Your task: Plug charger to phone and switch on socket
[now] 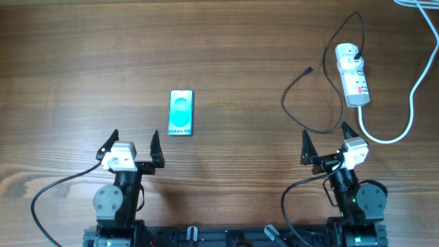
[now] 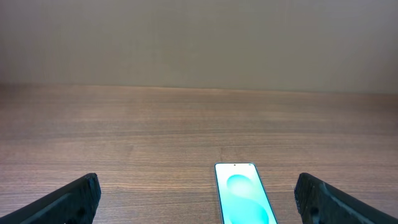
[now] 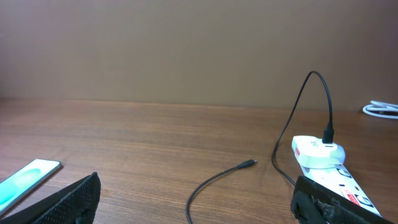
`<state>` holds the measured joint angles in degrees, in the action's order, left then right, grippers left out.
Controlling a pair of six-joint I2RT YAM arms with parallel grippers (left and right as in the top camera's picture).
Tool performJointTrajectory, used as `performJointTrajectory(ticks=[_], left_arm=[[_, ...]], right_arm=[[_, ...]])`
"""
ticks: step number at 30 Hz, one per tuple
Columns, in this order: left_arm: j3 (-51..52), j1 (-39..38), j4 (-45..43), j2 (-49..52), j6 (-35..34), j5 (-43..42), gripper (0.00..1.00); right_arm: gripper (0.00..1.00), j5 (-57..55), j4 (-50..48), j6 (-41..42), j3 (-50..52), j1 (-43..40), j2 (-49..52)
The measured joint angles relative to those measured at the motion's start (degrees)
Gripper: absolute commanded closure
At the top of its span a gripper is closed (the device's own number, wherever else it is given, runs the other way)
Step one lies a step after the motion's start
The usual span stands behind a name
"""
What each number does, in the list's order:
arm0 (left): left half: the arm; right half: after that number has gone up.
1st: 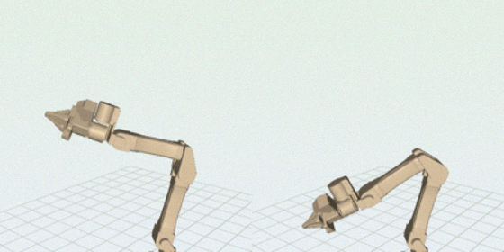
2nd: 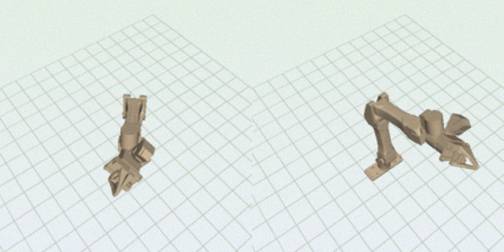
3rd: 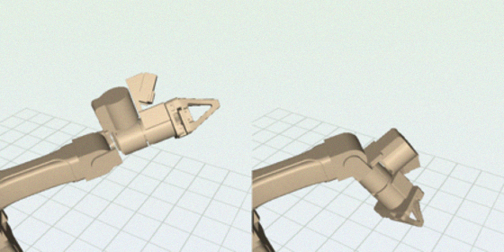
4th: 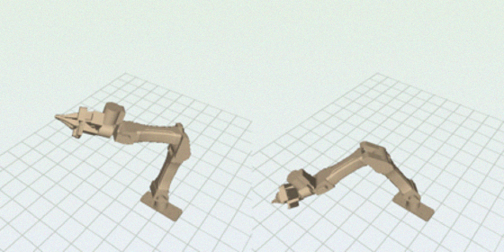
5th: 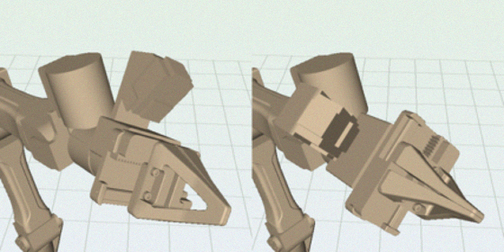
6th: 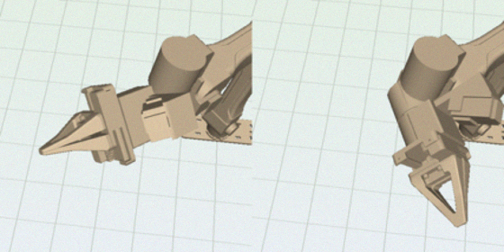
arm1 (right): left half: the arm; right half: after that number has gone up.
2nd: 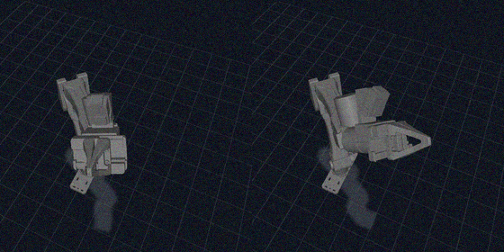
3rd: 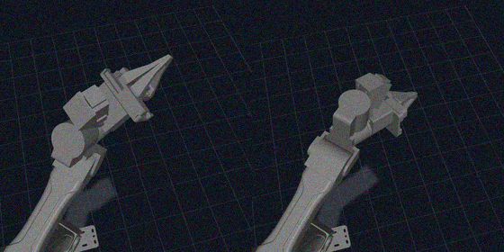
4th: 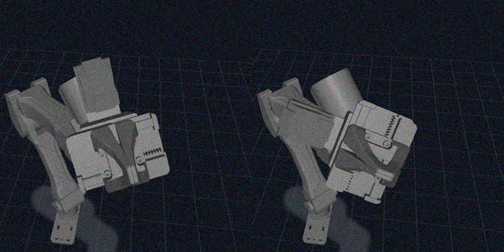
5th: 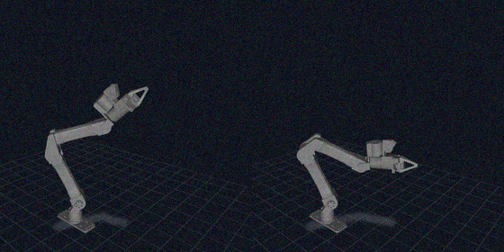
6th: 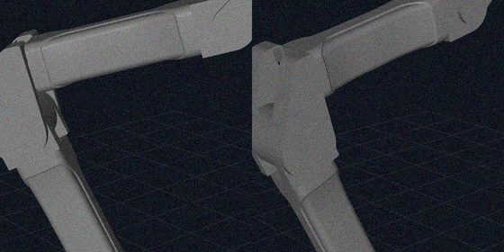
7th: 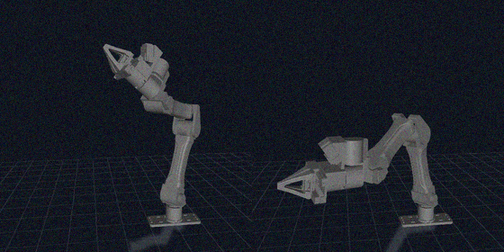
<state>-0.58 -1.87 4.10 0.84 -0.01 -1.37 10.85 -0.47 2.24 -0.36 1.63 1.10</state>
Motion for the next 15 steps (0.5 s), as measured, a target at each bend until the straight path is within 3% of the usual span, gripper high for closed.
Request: performJointTrajectory(ticks=[15], left_arm=[[0.00,0.00,0.00,0.00,0.00,0.00,0.00]], right_arm=[[0.00,0.00,0.00,0.00,0.00,0.96,0.00]])
